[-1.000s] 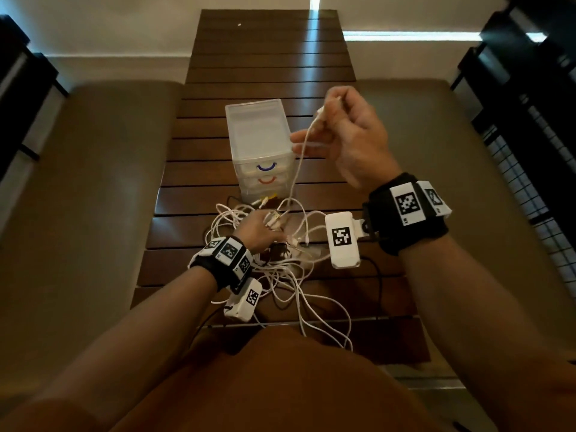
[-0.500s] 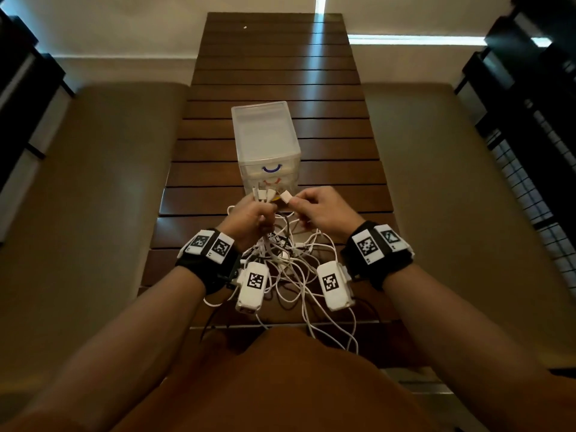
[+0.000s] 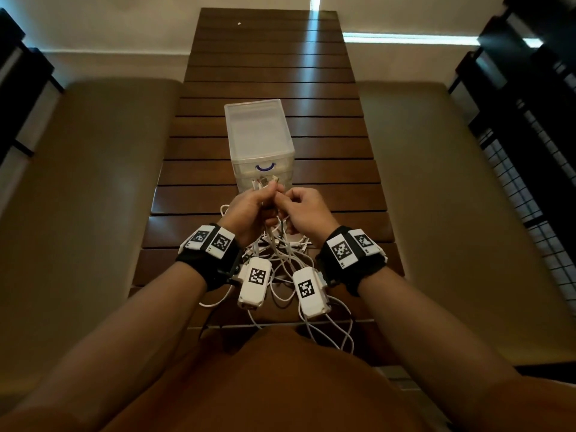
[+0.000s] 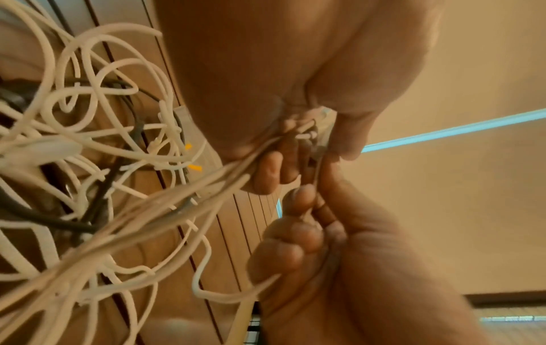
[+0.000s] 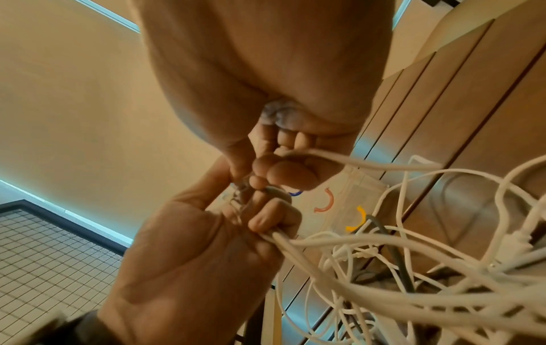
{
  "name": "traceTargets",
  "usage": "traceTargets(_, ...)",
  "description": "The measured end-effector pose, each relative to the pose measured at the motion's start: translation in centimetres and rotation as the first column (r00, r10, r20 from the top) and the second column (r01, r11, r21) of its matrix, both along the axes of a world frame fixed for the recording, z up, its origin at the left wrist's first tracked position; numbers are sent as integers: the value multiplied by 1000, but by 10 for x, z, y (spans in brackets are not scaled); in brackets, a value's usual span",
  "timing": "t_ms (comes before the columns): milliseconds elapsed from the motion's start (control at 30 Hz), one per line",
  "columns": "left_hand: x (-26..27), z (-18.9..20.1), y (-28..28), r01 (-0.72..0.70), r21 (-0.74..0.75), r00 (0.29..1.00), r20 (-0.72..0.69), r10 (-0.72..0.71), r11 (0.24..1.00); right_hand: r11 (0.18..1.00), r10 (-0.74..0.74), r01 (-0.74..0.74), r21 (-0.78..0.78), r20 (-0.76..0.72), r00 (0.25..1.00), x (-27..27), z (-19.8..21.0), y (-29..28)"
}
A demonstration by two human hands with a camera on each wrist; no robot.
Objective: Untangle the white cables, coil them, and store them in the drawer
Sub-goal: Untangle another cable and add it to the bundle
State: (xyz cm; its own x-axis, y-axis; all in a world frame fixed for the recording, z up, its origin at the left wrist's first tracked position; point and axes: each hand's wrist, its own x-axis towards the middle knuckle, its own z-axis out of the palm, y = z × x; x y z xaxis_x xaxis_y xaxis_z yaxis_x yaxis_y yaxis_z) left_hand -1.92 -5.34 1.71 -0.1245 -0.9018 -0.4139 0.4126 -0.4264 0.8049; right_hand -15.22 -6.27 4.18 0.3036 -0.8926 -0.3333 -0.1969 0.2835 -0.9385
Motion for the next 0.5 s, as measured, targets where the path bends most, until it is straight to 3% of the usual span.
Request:
traceTargets(133, 7, 6, -9, -77, 69, 987, -137, 86, 995, 996, 81, -82, -19, -32, 996, -8, -3, -3)
traceTargets(267, 30, 15, -16, -166, 69, 943, -279, 179, 984, 976, 160, -196, -97, -297, 942, -29, -20, -5)
traceTargets(500, 54, 23, -9, 116, 17, 919, -380, -101, 993, 987, 83, -139, -82, -480, 873, -56, -58, -27)
